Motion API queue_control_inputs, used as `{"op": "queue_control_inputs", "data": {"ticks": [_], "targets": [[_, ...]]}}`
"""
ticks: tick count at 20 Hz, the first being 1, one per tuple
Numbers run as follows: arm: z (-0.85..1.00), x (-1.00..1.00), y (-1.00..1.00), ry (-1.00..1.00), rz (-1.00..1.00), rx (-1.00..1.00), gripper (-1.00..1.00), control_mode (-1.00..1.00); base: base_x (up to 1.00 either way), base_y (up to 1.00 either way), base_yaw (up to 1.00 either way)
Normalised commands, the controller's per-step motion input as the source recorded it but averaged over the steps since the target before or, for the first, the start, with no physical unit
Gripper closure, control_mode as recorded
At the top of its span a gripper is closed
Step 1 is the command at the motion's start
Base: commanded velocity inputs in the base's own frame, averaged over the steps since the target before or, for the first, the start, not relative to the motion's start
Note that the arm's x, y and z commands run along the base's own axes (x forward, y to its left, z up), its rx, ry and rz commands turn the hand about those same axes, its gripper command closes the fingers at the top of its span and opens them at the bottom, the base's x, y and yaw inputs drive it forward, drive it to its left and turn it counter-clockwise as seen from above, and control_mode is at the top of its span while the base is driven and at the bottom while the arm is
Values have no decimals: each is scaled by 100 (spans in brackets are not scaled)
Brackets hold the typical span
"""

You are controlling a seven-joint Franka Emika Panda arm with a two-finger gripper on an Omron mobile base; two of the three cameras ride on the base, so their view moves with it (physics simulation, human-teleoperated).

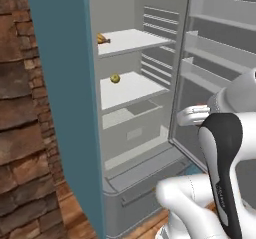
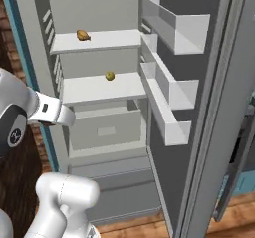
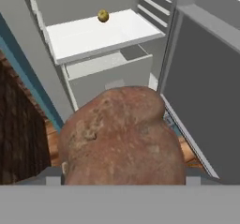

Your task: Transport the chicken drumstick and potato to the fridge. Place the chicken drumstick on the rack containing meat and place the potato on the rack containing the vegetable, ensuring meats and vegetables are on different racks.

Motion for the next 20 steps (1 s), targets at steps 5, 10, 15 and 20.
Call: {"op": "queue_control_inputs", "data": {"ticks": [5,10,15,20], "targets": [[0,0,0,0,0,0,100,100,100,4,0],[0,0,0,0,0,0,100,100,100,0,1],[0,0,0,0,0,0,100,100,88,-9,17],[0,0,0,0,0,0,100,100,97,-16,24]]}}
